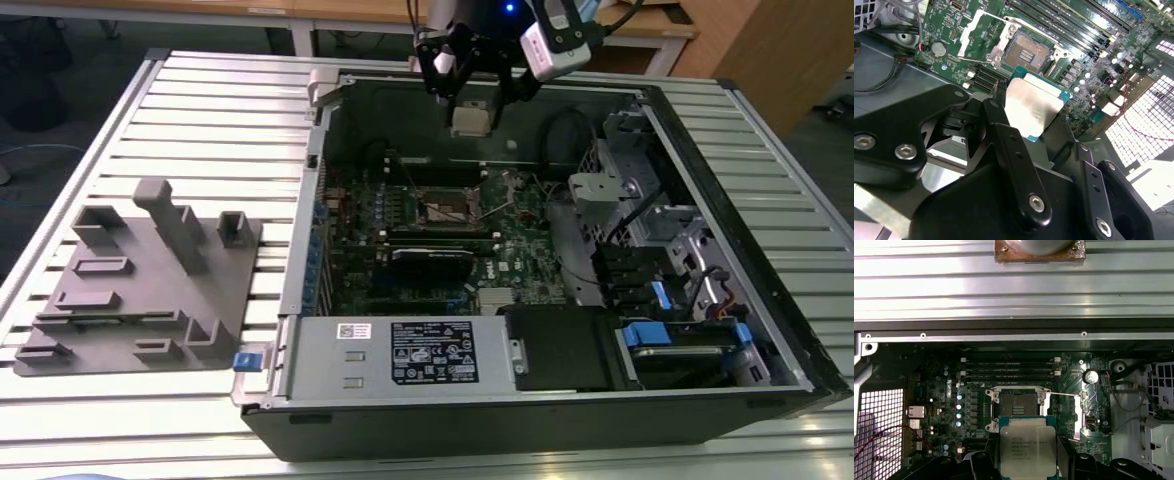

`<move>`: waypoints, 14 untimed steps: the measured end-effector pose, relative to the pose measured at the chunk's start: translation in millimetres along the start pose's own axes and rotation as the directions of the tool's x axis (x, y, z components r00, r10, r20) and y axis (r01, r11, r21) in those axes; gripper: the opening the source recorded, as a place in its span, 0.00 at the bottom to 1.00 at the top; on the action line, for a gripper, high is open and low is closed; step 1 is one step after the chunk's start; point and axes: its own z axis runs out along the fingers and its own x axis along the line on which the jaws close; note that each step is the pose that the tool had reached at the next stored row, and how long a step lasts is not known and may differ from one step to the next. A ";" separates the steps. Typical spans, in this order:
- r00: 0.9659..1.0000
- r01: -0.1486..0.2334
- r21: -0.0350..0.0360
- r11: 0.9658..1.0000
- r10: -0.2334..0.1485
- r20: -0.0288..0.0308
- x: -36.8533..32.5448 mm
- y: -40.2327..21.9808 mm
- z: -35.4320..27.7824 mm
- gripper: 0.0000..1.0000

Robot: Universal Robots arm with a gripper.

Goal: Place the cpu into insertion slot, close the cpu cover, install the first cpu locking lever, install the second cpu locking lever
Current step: 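Place the cpu into insertion slot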

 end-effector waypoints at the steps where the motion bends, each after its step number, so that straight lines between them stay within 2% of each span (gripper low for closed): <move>1: 1.000 0.000 0.000 1.000 0.000 0.000 0.0 0.0 0.0 0.54; 14: 1.000 0.000 0.000 1.000 0.000 0.000 0.0 -0.1 1.7 0.54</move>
